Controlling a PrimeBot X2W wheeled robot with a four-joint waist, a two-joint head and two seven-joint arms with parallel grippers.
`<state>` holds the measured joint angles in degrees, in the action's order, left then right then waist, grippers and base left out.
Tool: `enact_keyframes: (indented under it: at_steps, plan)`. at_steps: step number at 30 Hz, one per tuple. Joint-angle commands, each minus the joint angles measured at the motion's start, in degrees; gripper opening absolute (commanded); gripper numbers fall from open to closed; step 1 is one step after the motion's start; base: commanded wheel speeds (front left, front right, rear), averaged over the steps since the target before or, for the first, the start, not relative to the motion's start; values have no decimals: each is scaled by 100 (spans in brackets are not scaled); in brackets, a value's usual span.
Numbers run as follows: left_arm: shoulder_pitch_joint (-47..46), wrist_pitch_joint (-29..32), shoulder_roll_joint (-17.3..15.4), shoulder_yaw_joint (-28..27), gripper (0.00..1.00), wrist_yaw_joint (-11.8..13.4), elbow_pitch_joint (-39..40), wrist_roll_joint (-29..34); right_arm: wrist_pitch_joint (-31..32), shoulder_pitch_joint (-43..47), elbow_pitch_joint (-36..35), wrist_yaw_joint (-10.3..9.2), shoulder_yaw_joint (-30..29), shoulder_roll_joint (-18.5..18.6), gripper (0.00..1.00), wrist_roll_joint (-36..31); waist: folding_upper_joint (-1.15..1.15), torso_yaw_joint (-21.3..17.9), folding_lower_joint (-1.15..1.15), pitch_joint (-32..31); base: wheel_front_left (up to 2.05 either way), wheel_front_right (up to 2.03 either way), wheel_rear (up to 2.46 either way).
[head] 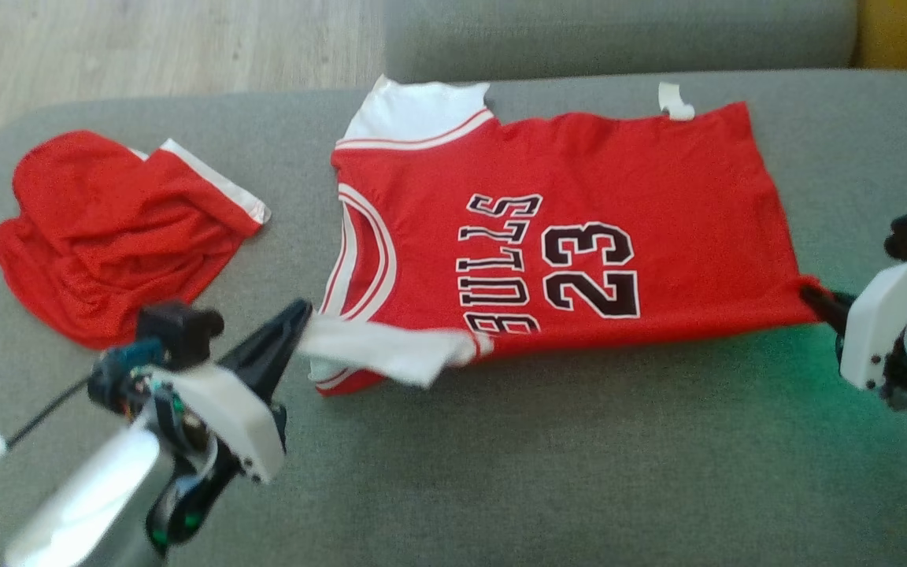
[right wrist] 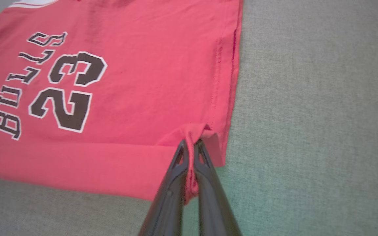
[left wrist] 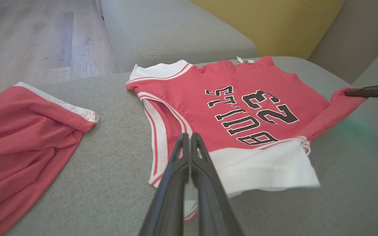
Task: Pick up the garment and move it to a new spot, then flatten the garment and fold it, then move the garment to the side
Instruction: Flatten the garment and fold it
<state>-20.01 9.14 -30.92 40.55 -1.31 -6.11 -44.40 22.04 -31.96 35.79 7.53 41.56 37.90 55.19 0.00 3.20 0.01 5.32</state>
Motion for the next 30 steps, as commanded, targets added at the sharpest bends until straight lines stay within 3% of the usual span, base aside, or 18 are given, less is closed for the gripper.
enact_keyframes:
  at_steps: [1,12,21,22,23,26,30]
  plan:
    - [-467,39,-112,-290,0,-41,59,43,27,-173,-40,-4,-80,107,0,-77,0,12,-1,145,0,0,0]
    - [-1720,388,360,-74,0,-372,-1176,123,177,-680,489,-4,-367,-246,0,-448,0,26,-1,653,0,0,0]
    - [-2632,214,593,256,0,-522,-2162,562,-54,-966,697,-4,-469,-488,0,-645,0,-32,-1,940,0,0,0]
    - [-2717,194,626,282,26,-524,-2282,607,-205,-1021,715,-4,-485,-490,61,-734,0,-33,-1,960,0,0,0]
    - [-2794,183,663,309,97,-521,-2415,655,-319,-1056,760,-4,-520,-522,100,-772,0,-34,-1,975,0,0,0]
    - [-2974,199,776,441,100,-524,-2763,777,-530,-1149,925,-4,-579,-622,100,-850,0,-36,-1,980,0,0,0]
    - [-3165,-424,950,332,100,-250,-3087,949,-1164,-1283,1160,-4,-734,-729,100,-1040,0,-5,-1,899,0,0,0]
